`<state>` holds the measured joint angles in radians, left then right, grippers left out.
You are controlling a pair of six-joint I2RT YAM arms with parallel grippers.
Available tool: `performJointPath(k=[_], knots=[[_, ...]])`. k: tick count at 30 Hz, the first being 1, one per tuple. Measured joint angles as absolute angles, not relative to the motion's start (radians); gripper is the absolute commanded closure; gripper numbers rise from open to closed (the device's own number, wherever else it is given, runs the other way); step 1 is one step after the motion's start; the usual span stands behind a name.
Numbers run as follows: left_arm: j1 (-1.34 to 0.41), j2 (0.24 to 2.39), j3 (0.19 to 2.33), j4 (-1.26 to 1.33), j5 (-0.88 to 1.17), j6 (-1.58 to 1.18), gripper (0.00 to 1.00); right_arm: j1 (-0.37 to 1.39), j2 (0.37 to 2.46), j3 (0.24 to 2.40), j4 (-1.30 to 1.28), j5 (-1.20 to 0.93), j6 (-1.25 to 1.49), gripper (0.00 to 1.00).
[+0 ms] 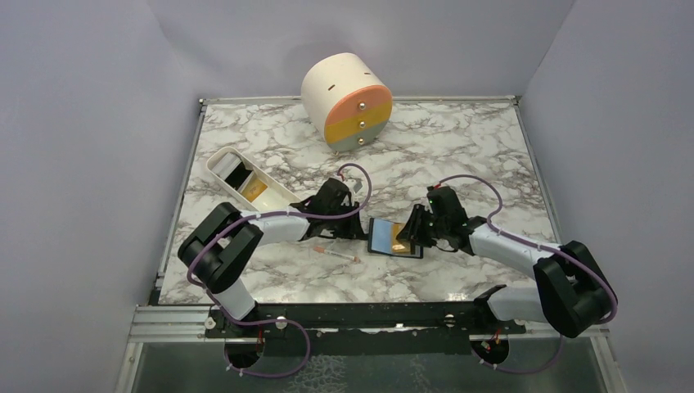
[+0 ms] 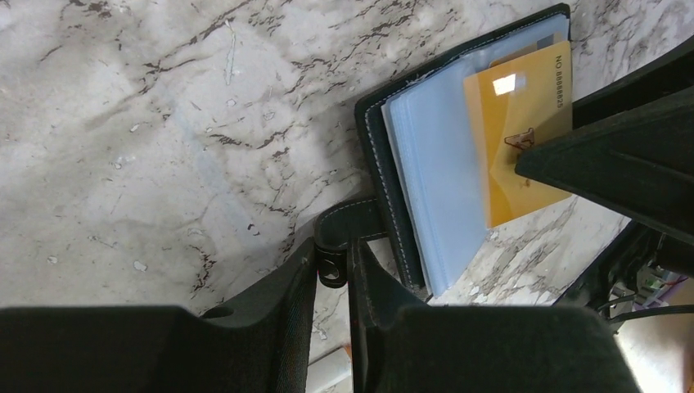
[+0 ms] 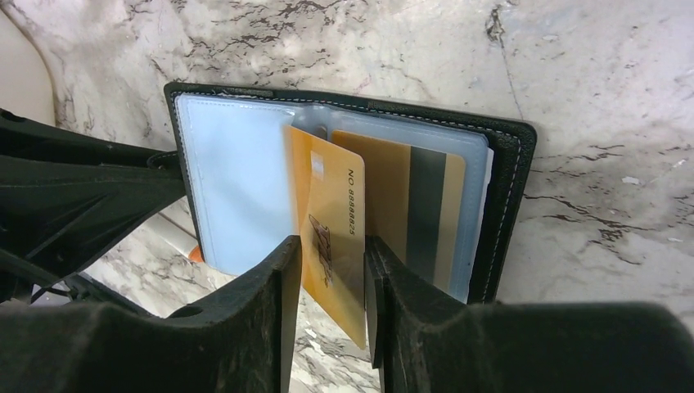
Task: Put the credit cards into the card holder
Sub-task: Insert the credit card into the card holder.
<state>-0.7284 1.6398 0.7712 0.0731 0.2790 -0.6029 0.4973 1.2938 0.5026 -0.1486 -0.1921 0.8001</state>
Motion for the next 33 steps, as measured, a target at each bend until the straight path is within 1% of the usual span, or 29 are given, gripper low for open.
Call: performJointPath(k=[5, 7, 11, 12, 14, 17, 21, 28, 31, 33], knots=[[-0.728, 1.649, 0.761, 0.079, 0.282, -0.61, 0.86, 0.497, 1.283, 0.507, -0.178, -0.173, 0.793, 0.65], [-0.729, 1.649, 0.76, 0.08, 0.282, -0.612, 0.87, 0.497, 1.283, 0.511, -0.186, -0.169, 0.791, 0.64], [-0.729, 1.65, 0.76, 0.082, 0.284, -0.614, 0.88, 0.497, 1.277, 0.517, -0.206, -0.159, 0.787, 0.64], [-0.729, 1.65, 0.76, 0.082, 0.284, -0.614, 0.87, 0.497, 1.274, 0.517, -0.213, -0.155, 0.785, 0.64], [-0.729, 1.65, 0.76, 0.082, 0.285, -0.614, 0.81, 0.497, 1.266, 0.518, -0.225, -0.149, 0.781, 0.64], [-0.729, 1.649, 0.76, 0.082, 0.285, -0.614, 0.74, 0.497, 1.264, 0.519, -0.234, -0.145, 0.78, 0.56], [-0.729, 1.641, 0.761, 0.088, 0.304, -0.627, 0.66, 0.498, 1.264, 0.523, -0.231, -0.145, 0.775, 0.54], [-0.729, 1.629, 0.761, 0.14, 0.349, -0.663, 0.62, 0.498, 1.264, 0.523, -0.234, -0.136, 0.772, 0.59], [-0.729, 1.629, 0.761, 0.157, 0.361, -0.673, 0.62, 0.498, 1.258, 0.523, -0.239, -0.119, 0.772, 0.54], [-0.729, 1.63, 0.761, 0.172, 0.372, -0.683, 0.62, 0.498, 1.251, 0.523, -0.243, -0.111, 0.772, 0.54]])
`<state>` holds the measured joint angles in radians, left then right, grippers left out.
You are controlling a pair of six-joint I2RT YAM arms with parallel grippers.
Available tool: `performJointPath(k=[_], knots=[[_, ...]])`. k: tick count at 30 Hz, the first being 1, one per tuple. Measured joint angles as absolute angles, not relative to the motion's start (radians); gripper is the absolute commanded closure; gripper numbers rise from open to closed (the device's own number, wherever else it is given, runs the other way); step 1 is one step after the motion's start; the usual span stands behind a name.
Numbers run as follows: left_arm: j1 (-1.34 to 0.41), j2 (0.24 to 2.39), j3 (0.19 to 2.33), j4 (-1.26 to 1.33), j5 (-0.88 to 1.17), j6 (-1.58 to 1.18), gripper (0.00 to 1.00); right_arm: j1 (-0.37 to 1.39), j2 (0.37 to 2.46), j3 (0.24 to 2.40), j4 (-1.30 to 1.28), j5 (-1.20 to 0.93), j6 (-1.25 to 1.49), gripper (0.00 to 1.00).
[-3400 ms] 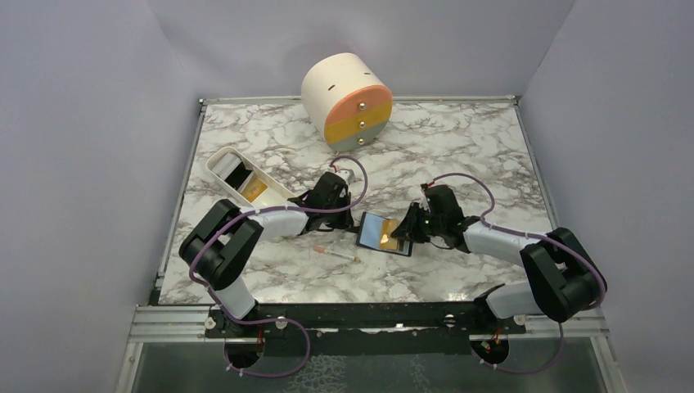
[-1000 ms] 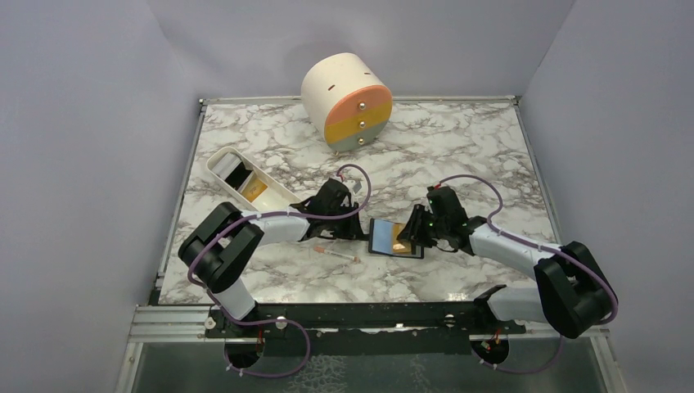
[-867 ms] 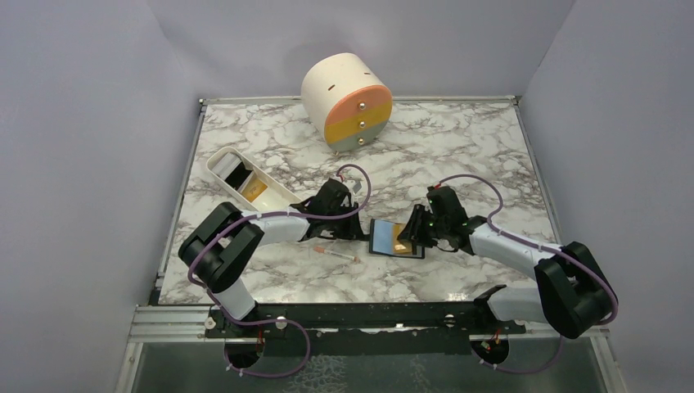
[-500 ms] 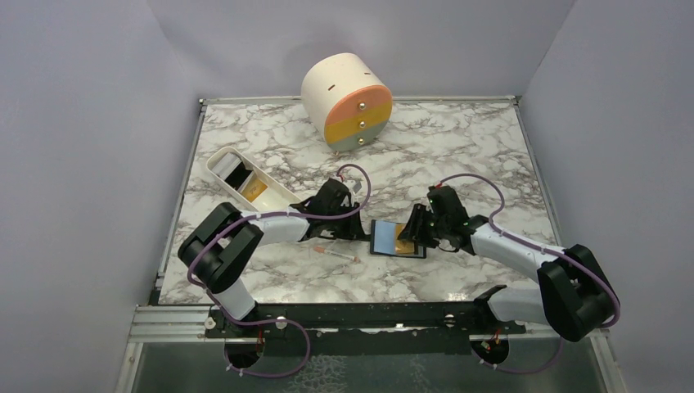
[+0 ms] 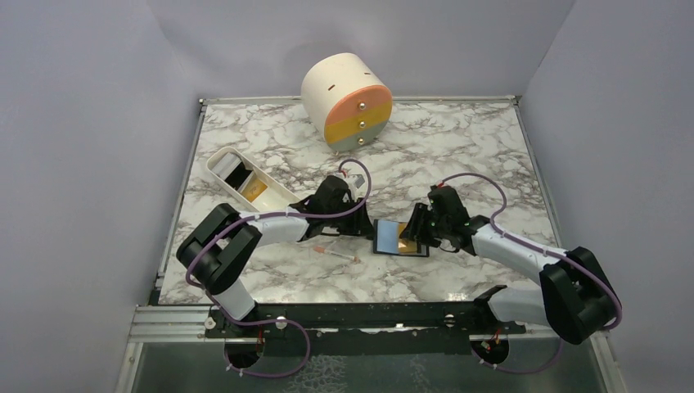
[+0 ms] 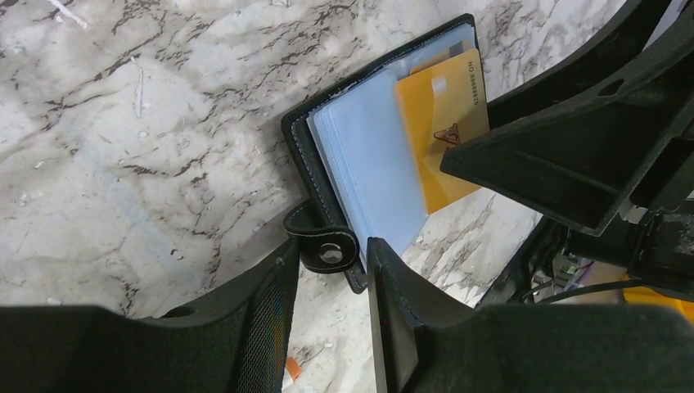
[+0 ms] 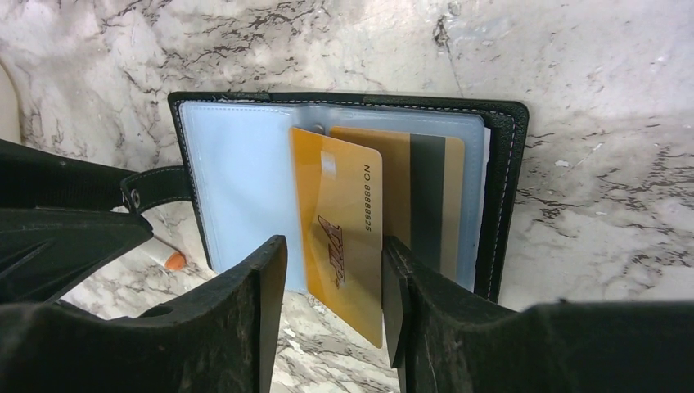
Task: Put the credit cards into the card holder
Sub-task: Insert the credit card into the card holder.
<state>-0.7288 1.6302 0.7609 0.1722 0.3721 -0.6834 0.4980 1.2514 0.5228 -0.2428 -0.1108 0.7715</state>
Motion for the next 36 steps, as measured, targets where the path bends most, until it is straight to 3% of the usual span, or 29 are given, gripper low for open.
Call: performJointPath(k=[3, 8, 13, 17, 22, 28, 33, 36], knots=[[-0.73, 1.642, 0.761, 0.196, 0.381, -0.692, 0.63, 0.498, 1.245, 0.523, -0.247, -0.098, 0.77, 0.55], [-0.736, 1.673, 0.76, 0.21, 0.385, -0.701, 0.63, 0.498, 1.238, 0.518, -0.254, -0.084, 0.771, 0.68], [-0.74, 1.717, 0.76, 0.229, 0.39, -0.706, 0.65, 0.498, 1.238, 0.503, -0.244, -0.082, 0.775, 0.75], [-0.746, 1.726, 0.763, 0.245, 0.395, -0.709, 0.76, 0.498, 1.245, 0.494, -0.214, -0.09, 0.782, 0.77], [-0.746, 1.735, 0.763, 0.245, 0.39, -0.708, 0.99, 0.498, 1.245, 0.47, -0.159, -0.109, 0.798, 0.79], [-0.752, 1.733, 0.762, 0.235, 0.363, -0.703, 1.0, 0.498, 1.255, 0.445, -0.093, -0.13, 0.817, 0.85], [-0.757, 1.718, 0.755, 0.223, 0.329, -0.694, 1.0, 0.498, 1.256, 0.407, -0.02, -0.157, 0.838, 0.86], [-0.76, 1.716, 0.755, 0.22, 0.319, -0.687, 1.0, 0.498, 1.259, 0.405, -0.014, -0.163, 0.841, 0.75]])
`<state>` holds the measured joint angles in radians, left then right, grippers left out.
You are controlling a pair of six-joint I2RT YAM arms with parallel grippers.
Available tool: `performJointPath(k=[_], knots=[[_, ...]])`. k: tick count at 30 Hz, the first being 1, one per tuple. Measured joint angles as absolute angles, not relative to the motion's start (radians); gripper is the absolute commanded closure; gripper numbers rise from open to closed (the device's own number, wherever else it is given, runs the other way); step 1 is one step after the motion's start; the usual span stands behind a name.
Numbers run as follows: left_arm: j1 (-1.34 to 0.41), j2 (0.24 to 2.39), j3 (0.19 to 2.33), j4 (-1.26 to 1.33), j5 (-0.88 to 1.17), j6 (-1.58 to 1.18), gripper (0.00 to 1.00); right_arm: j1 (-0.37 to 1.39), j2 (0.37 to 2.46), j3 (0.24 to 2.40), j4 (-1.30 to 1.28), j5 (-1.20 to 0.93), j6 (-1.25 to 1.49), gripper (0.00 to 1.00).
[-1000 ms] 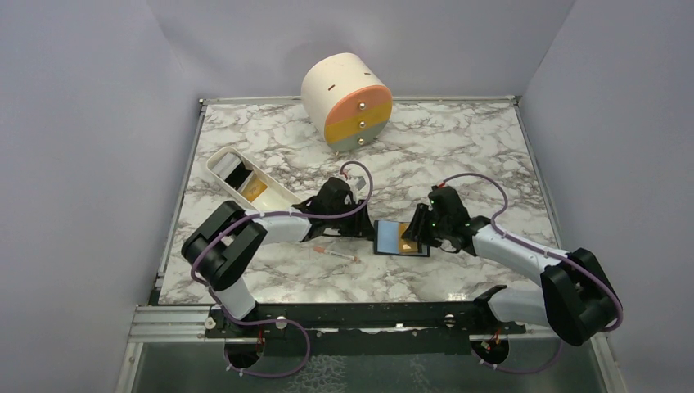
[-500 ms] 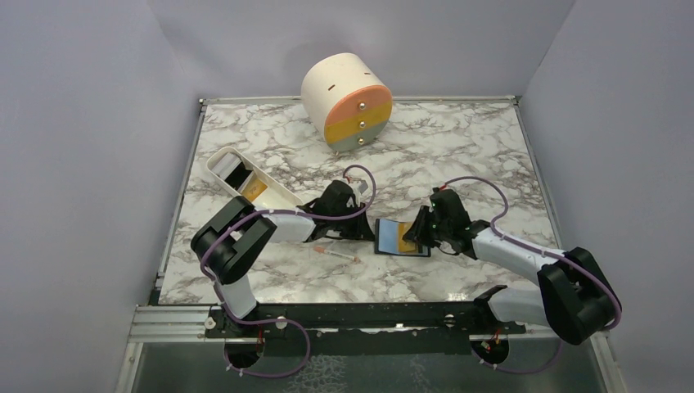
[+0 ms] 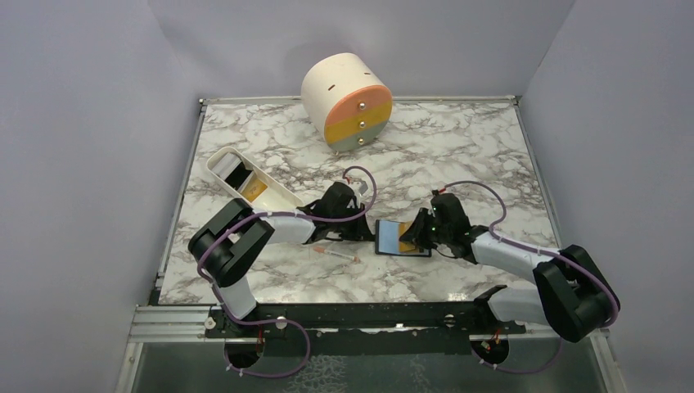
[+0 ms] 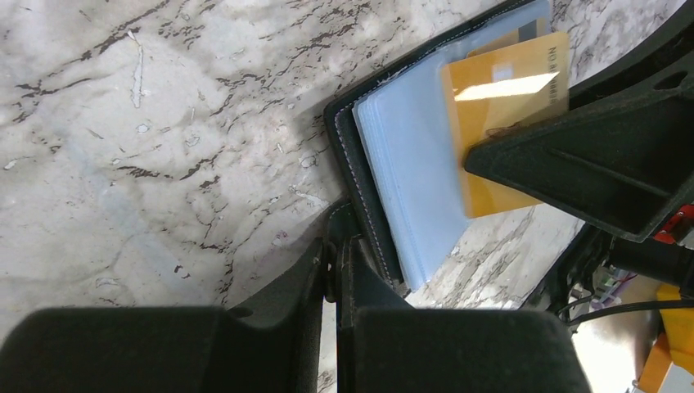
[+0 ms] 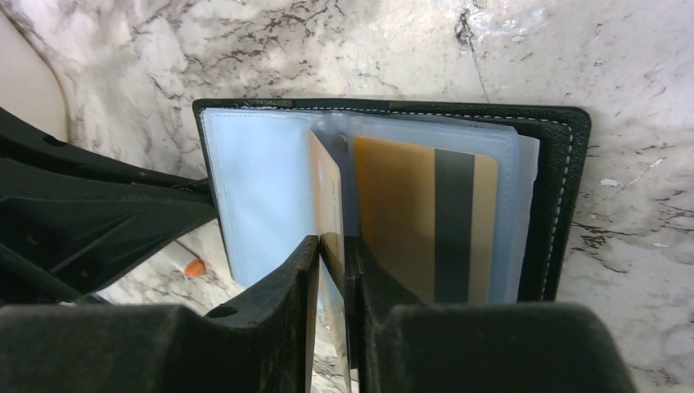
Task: Put the credit cards into the card holder
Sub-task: Insert the credit card into the card holder.
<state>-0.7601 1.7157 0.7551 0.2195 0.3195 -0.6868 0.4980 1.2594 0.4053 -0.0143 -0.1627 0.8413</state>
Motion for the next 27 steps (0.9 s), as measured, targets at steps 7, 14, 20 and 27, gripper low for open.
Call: performJointPath(k=[7, 14, 20, 27], knots=[[-0.767, 1.706, 0.751, 0.215, 0.289, -0.672, 1.0, 0.501, 1.24, 0.447, -0.104, -0.141, 0.825, 0.52], [-0.768, 1.703, 0.751, 0.213, 0.279, -0.656, 1.0, 0.501, 1.227, 0.493, -0.207, -0.094, 0.802, 0.5], [-0.768, 1.702, 0.751, 0.212, 0.274, -0.651, 1.0, 0.501, 1.213, 0.523, -0.292, -0.047, 0.78, 0.54], [-0.768, 1.7, 0.751, 0.21, 0.265, -0.645, 1.0, 0.501, 1.205, 0.523, -0.327, -0.006, 0.764, 0.64]])
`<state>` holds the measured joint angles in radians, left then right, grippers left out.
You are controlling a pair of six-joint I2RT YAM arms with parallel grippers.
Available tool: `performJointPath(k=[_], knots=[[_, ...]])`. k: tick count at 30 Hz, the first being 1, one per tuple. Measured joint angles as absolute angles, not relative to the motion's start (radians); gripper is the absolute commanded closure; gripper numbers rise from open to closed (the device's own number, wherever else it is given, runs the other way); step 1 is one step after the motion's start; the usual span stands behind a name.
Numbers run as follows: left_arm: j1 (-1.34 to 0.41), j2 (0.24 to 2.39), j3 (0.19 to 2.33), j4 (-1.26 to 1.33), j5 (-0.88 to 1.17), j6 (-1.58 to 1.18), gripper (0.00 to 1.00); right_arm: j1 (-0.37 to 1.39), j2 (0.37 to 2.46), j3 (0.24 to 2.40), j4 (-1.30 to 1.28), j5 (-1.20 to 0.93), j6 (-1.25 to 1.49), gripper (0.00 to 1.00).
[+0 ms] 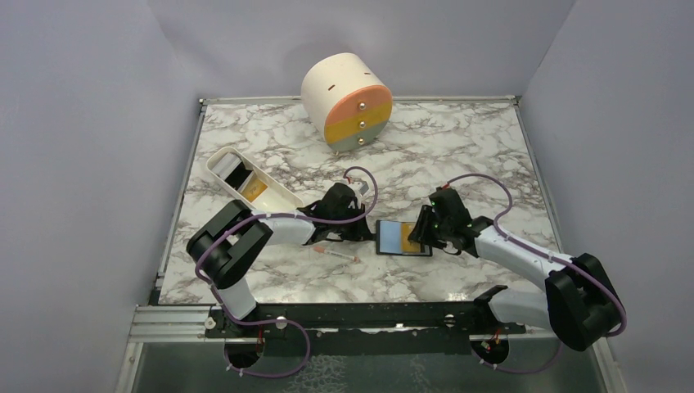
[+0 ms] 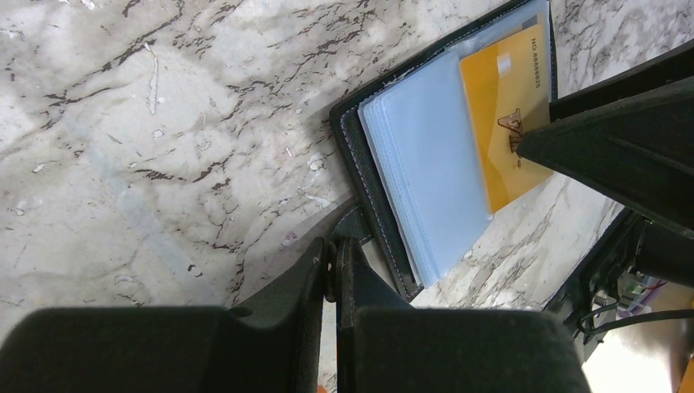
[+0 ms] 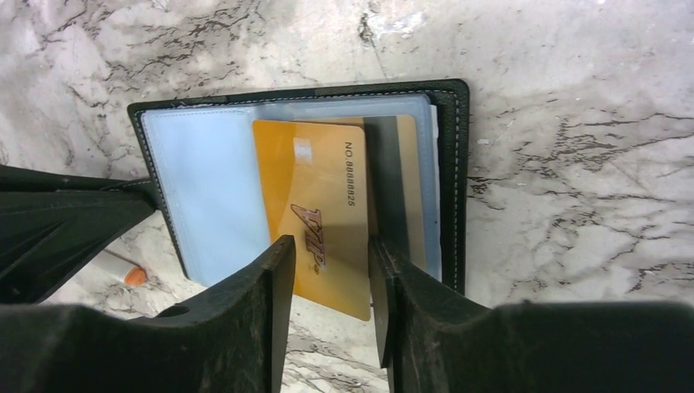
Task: Put the credit cards into the card holder
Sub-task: Insert the credit card into the card holder.
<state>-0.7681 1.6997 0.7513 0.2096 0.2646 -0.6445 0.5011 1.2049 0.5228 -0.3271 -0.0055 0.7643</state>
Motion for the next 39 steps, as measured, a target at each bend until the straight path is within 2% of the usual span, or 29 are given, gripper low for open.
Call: performJointPath(k=[4, 12, 39], knots=[[-0.768, 1.698, 0.751, 0.208, 0.261, -0.644, 1.0, 0.501, 1.205, 0.522, -0.334, 0.007, 0.756, 0.74], [-0.768, 1.698, 0.751, 0.208, 0.26, -0.641, 1.0, 0.501, 1.206, 0.516, -0.323, 0.006, 0.745, 0.82], [-0.768, 1.697, 0.751, 0.207, 0.259, -0.641, 1.0, 0.502, 1.304, 0.521, -0.176, -0.154, 0.674, 0.82]])
